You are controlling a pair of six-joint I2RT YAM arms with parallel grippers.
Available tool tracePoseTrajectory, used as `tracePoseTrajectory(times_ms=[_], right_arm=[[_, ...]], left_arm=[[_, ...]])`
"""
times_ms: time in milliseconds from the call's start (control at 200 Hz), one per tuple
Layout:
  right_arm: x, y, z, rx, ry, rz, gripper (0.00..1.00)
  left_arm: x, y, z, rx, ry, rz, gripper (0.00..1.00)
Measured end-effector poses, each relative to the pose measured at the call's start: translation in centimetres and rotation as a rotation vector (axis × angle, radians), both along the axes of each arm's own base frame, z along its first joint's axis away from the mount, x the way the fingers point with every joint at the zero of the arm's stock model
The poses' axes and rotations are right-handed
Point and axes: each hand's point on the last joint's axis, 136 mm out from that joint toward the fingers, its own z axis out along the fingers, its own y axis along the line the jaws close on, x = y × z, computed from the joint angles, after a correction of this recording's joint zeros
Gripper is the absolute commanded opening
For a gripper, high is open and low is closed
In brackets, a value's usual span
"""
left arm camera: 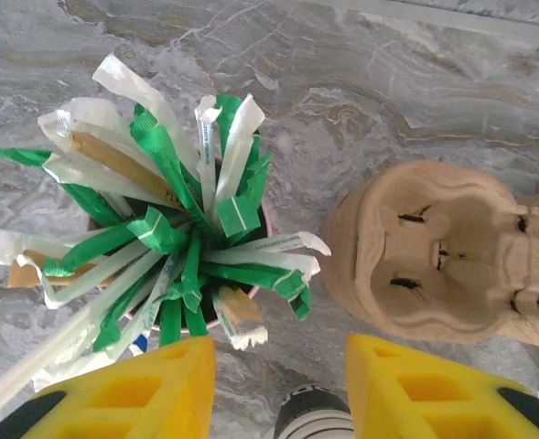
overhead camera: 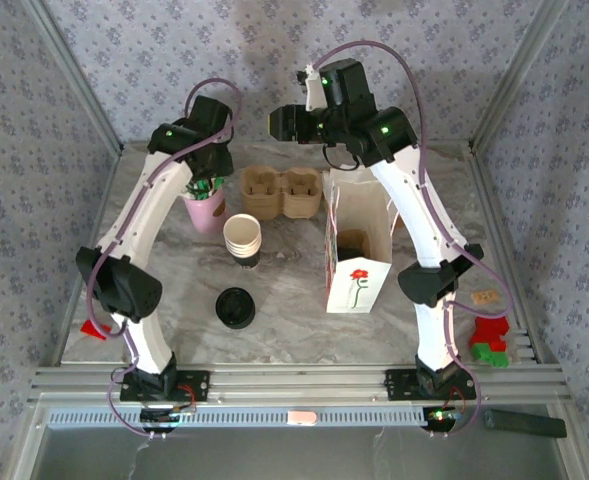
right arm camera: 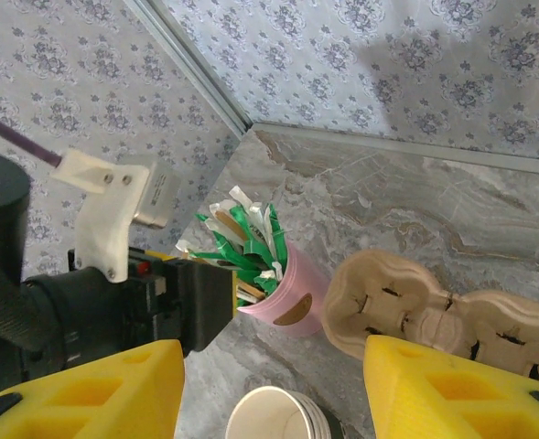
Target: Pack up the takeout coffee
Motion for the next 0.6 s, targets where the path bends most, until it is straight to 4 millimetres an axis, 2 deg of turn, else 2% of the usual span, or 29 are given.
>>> tracePoseTrajectory(times_ms=[165,320,600], right_arm=[[0.2,-0.3,-0.1,-0.001,0.004,-0.005,0.57],[0.6,-0.7,-0.3,-0.003,0.009,-0.015,0.57],[0.7,-1.1,-1.7,-0.024,0.042,-0.021,0.57]], left_arm=[[1.2,0.2,-1.3,0.061,0.031,0.007,0.41],[1.4,0.4,-2.8,0.103,0.074,0.003,0.4],[1.2,0.6,-3.3,0.122,0.095,0.0,0.3]])
